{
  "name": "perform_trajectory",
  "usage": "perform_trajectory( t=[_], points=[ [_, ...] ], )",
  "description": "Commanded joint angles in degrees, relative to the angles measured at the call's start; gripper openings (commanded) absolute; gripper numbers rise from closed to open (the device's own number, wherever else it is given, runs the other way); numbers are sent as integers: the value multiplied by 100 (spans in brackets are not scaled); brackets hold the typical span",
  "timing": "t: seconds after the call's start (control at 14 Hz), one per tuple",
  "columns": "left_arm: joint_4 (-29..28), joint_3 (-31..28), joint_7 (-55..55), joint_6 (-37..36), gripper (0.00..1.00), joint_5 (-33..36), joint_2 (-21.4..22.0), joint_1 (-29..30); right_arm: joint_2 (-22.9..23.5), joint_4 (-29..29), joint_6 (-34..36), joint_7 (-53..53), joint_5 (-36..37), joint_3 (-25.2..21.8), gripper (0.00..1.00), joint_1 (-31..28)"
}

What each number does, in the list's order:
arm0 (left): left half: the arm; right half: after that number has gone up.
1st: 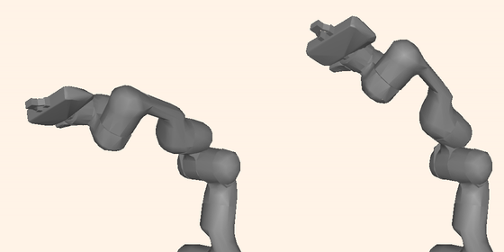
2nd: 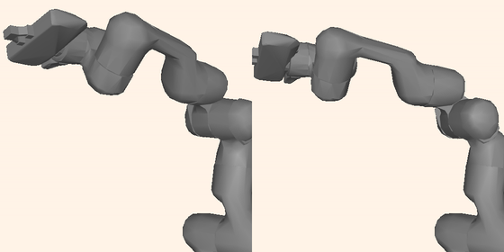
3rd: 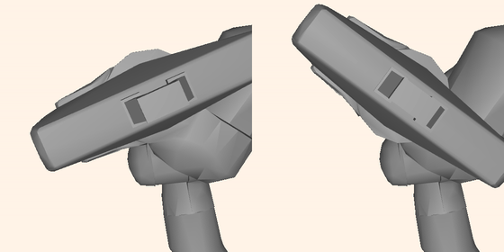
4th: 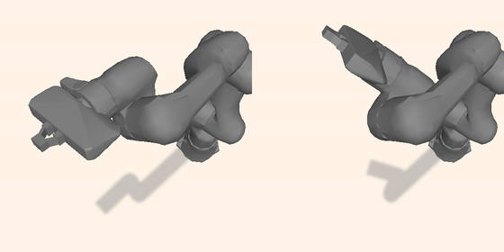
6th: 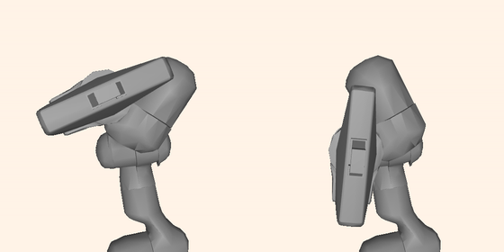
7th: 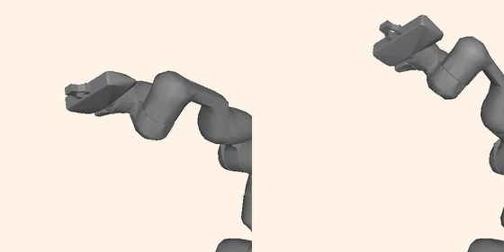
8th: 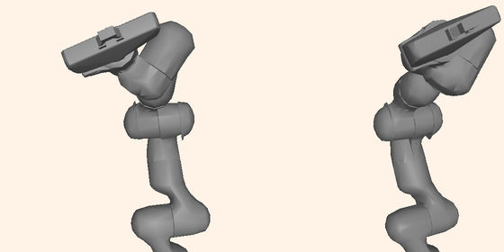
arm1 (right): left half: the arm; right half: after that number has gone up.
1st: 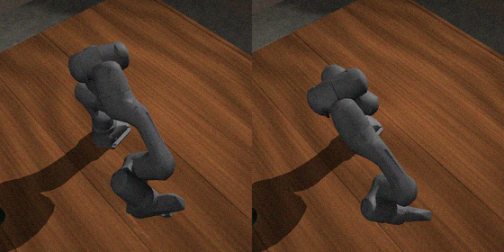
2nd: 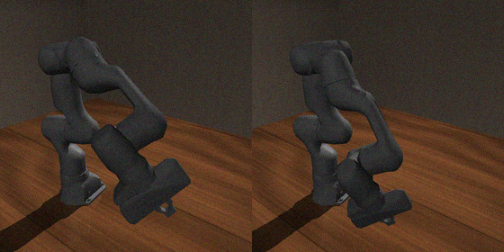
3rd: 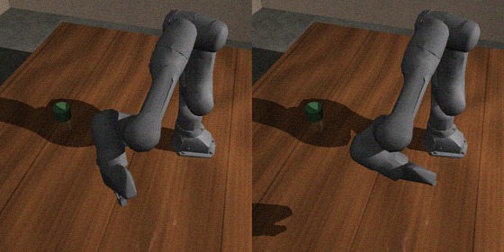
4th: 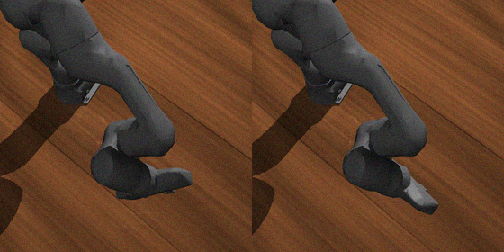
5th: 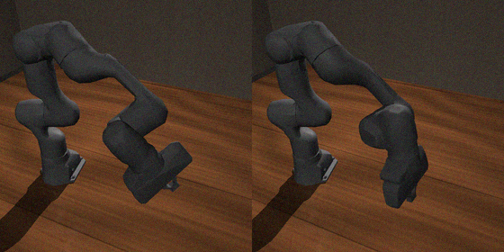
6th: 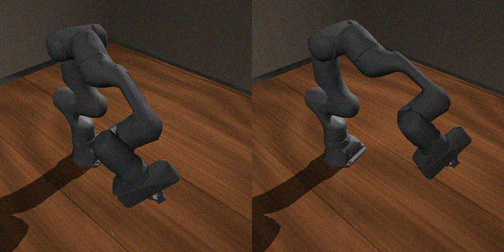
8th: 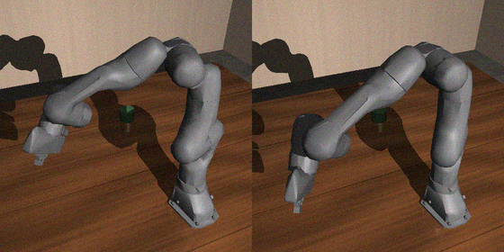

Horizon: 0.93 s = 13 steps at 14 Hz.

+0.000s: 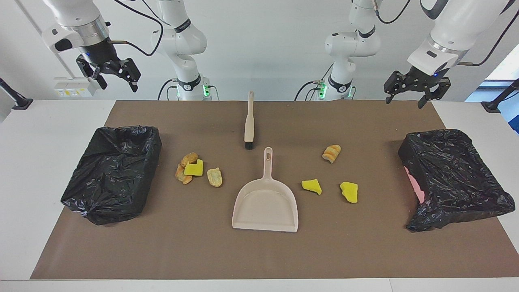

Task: Sweep and dump trash in bin

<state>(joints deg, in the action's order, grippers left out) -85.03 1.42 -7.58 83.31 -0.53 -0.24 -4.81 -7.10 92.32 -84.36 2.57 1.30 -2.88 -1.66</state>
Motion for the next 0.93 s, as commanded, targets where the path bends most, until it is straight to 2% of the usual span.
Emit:
perform_trajectory(
  t=[0.0, 0.64, 0.86],
  points=[
    [4, 7, -33, 80, 100, -18, 41, 41, 7, -29, -63, -142, 37, -10, 100, 8],
    [21, 7, -69, 230, 100, -62, 41, 41, -2, -3, -80, -98, 46, -10, 100, -10],
    [4, -1, -34, 116, 100, -27, 50, 68, -90, 181, -98, -90, 46, -10, 100, -10]
  ],
)
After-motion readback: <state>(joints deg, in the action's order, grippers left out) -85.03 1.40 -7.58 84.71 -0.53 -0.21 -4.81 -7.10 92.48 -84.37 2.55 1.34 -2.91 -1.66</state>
